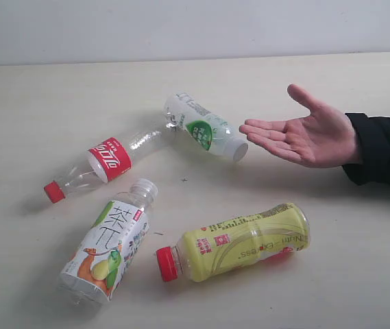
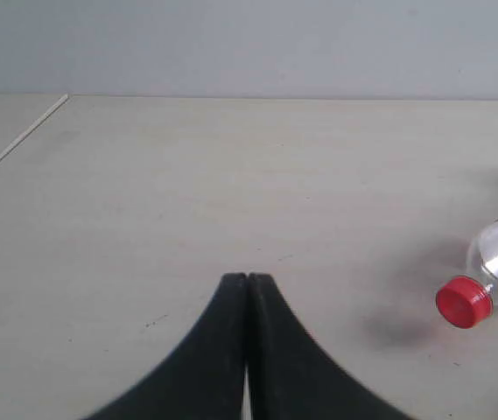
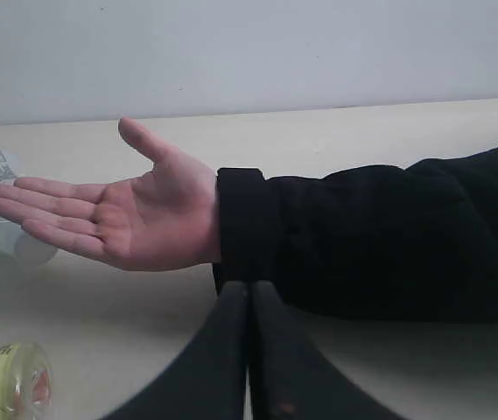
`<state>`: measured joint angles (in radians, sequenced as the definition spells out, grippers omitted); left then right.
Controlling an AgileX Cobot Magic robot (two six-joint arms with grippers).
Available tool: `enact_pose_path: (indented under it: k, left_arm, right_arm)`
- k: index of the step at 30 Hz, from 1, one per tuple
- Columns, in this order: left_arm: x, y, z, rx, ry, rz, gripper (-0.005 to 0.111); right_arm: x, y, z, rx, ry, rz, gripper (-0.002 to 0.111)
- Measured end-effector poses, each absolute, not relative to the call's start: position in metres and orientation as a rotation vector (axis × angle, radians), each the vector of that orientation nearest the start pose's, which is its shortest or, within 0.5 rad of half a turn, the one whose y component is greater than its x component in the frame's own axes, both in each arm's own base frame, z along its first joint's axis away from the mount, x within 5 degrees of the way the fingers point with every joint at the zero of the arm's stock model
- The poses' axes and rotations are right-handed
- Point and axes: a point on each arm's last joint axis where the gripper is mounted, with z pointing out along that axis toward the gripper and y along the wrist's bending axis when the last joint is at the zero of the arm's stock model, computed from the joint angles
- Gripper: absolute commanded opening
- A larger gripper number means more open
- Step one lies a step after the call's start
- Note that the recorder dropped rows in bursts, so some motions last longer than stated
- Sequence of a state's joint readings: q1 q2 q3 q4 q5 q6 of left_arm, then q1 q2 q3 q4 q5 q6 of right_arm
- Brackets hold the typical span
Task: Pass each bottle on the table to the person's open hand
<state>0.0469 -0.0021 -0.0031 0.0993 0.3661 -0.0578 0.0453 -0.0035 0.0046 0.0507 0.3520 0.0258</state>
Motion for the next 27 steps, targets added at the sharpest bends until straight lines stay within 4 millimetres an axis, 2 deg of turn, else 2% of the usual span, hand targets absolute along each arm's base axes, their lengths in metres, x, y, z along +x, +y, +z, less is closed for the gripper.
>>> enact_pose_path:
  k: [20, 27]
  left_arm:
    - [0.0525, 0.0059, 0.1815, -0.033, 1.843, 0.095, 0.0]
    - [0.0522, 0.0116, 0.1827, 0.079, 1.837, 0.272, 0.0]
  right_arm:
    - [0.053, 0.004, 0.1801, 0.014, 1.837, 0.099, 0.0]
    - [0.053, 0.004, 0.1801, 0.014, 1.837, 0.099, 0.0]
